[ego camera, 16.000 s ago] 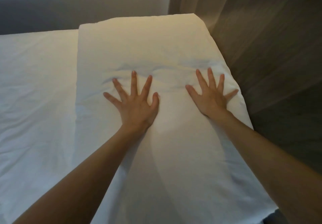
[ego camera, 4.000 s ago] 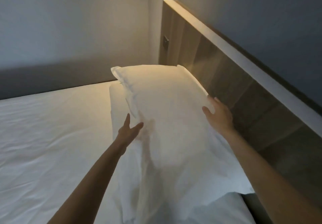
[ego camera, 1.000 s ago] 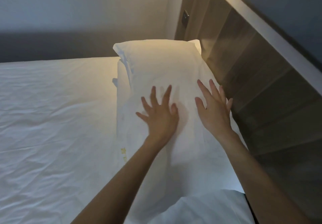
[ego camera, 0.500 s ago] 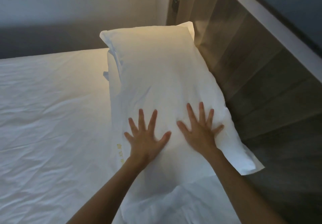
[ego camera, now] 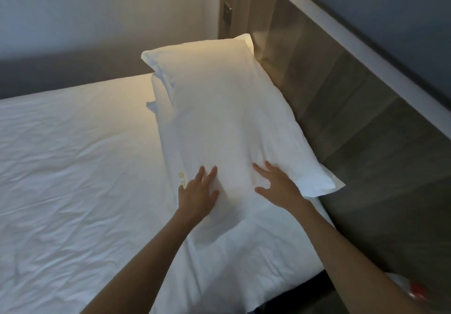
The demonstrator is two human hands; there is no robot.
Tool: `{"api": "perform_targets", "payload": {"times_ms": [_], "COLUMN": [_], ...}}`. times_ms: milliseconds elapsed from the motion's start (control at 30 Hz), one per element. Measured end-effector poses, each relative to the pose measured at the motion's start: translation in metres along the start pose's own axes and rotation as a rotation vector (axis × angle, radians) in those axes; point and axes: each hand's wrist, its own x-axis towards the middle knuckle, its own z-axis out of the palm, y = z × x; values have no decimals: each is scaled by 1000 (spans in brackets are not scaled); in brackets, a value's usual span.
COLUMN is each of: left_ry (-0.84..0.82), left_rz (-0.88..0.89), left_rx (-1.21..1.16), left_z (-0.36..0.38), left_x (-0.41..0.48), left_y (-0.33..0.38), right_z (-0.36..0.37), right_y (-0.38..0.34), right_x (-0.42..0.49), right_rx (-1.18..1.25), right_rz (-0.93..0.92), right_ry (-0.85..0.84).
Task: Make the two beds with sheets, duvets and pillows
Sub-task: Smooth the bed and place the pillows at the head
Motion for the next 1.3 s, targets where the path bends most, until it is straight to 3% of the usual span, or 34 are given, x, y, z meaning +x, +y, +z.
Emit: {"api": "perform_targets", "payload": {"times_ms": [133, 400, 600, 933, 1300], "left_ry": [77, 258, 308, 238, 82], "left_rz": [106, 350, 611, 1075, 1627], "left_rx": [166, 178, 191, 176, 228], "left_z": [-25, -77, -94, -64, 35], "left_x": [-35, -124, -201, -316, -504], "left_y": [-1, 5, 6, 49, 102], "right_z": [-21, -13, 23, 112, 249], "right_y": [-12, -68, -103, -116, -129], "right_x": [-47, -180, -288, -484, -706], "right_rx": [44, 14, 13, 94, 172], "right_rz": [15, 0, 132, 510, 991], "right_ry": [201, 591, 764, 1004, 1168]}}
